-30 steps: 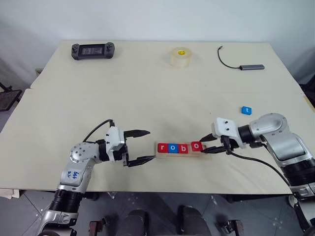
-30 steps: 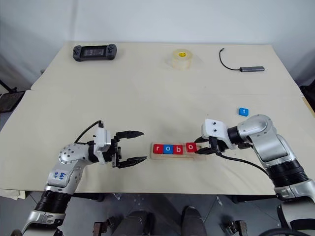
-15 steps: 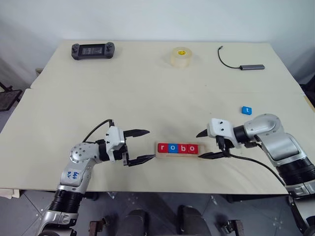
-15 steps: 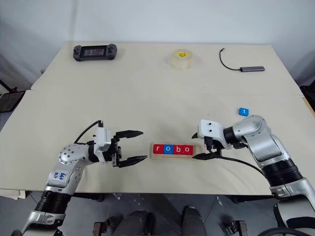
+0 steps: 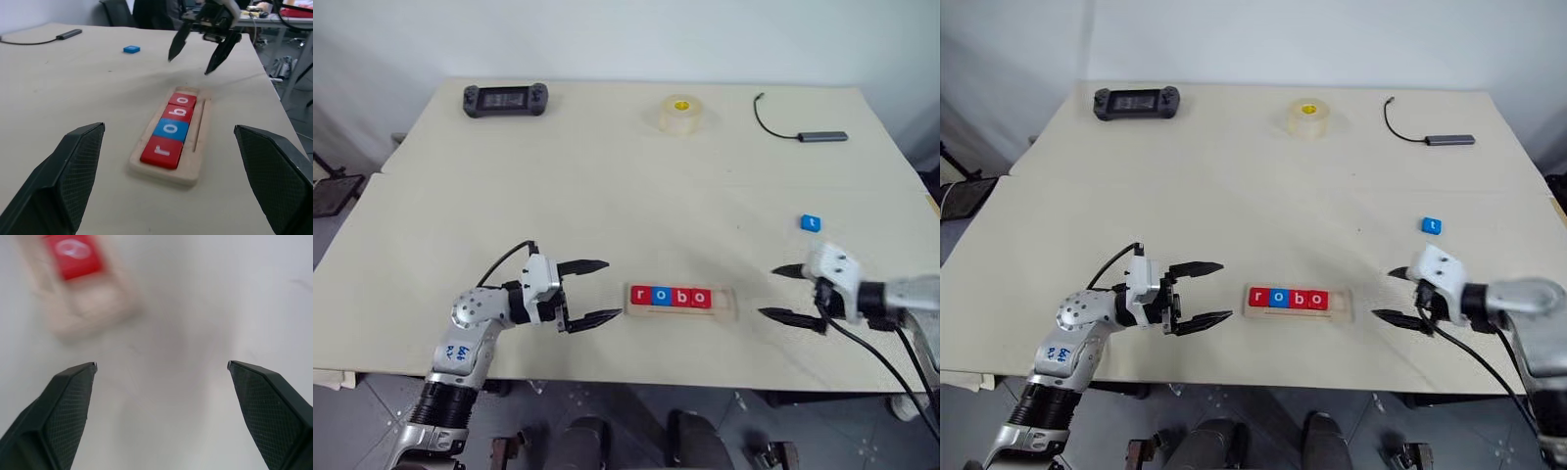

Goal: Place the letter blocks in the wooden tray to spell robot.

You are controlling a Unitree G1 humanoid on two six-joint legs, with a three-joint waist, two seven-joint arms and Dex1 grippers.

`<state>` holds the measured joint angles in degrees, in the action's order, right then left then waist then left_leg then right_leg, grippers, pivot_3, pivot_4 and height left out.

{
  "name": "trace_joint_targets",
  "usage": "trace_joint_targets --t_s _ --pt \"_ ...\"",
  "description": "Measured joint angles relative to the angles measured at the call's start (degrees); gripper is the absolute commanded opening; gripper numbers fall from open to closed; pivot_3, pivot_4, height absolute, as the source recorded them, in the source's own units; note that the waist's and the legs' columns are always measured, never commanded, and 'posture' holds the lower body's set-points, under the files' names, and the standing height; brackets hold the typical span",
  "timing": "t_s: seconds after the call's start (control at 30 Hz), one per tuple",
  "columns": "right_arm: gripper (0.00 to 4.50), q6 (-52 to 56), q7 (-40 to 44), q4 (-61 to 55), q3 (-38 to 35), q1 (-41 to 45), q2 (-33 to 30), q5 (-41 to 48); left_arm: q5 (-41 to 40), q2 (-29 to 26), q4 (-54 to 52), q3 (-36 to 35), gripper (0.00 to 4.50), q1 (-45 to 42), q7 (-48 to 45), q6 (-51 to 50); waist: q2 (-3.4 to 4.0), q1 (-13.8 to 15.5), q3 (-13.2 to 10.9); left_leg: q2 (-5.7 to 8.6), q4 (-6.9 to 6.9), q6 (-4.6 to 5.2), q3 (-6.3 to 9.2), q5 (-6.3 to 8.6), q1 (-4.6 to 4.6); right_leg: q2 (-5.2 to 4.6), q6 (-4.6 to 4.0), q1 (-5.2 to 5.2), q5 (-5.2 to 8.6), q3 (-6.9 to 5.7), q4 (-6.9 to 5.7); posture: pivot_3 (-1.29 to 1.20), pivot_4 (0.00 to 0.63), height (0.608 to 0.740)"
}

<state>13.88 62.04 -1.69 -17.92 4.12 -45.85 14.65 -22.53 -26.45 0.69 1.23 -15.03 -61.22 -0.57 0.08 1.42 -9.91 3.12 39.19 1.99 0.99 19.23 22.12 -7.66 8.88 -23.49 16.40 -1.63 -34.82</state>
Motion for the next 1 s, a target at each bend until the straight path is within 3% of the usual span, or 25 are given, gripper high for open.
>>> trace_joint_targets --t_s 0.2,0.3,0.47,0.6,0.77,1.0 --pt "4.48 -7.37 -13.02 -6.92 -13.81 -17.76 13.38 1.81 -0.38 -0.39 0.36 -1.33 4.50 0.17 0.57 -0.22 0.04 0.02 0.02 0.05 -0.04 0.01 -0.04 0.01 -0.05 0.00 0.00 0.01 0.00 0.12 -0.04 0.00 0.150 0.740" --pt "4.48 -11.10 -17.93 -9.96 -15.93 -22.19 18.45 1.83 -0.38 -0.37 0.83 -1.35 4.50 -0.59 0.66 -0.22 0.08 -0.41 0.05 0.01 -0.06 0.00 -0.16 0.00 -0.18 0.05 0.00 0.01 0.00 0.28 -0.09 0.00 0.150 0.740" --pt "4.48 -13.60 -22.25 -11.55 -15.16 -23.53 20.90 1.42 -0.32 -0.31 3.11 -1.35 4.50 -2.57 0.52 0.13 0.08 -0.81 0.05 0.02 -0.06 0.00 -0.24 0.00 -0.34 0.06 -0.03 0.03 0.01 0.44 -0.11 0.00 0.150 0.740" --pt "4.48 -10.87 -25.36 -11.26 -13.54 -17.33 19.45 1.97 -0.36 -0.15 4.43 -1.33 4.50 -3.08 0.26 0.57 0.09 -1.44 0.05 0.02 -0.08 0.01 -0.31 -0.01 -0.41 0.03 -0.05 0.04 0.03 0.53 -0.17 0.00 0.150 0.740" --pt "4.48 4.19 -31.13 -9.04 -12.84 -1.58 12.47 5.80 -0.78 0.58 4.30 -1.30 4.50 -3.40 -0.08 0.39 0.08 -1.46 0.04 -0.14 -0.09 -0.07 -0.27 0.00 -0.48 0.11 -0.18 0.07 0.10 0.43 -0.19 0.00 0.150 0.740" --pt "4.48 20.74 -38.01 1.91 -4.82 17.53 8.98 4.84 -0.75 1.18 3.76 -1.23 4.50 -2.42 0.69 0.51 0.09 -1.38 0.04 -0.12 -0.12 -0.07 -0.27 -0.01 -0.45 0.07 -0.21 0.05 0.11 0.39 -0.26 0.00 0.150 0.740"
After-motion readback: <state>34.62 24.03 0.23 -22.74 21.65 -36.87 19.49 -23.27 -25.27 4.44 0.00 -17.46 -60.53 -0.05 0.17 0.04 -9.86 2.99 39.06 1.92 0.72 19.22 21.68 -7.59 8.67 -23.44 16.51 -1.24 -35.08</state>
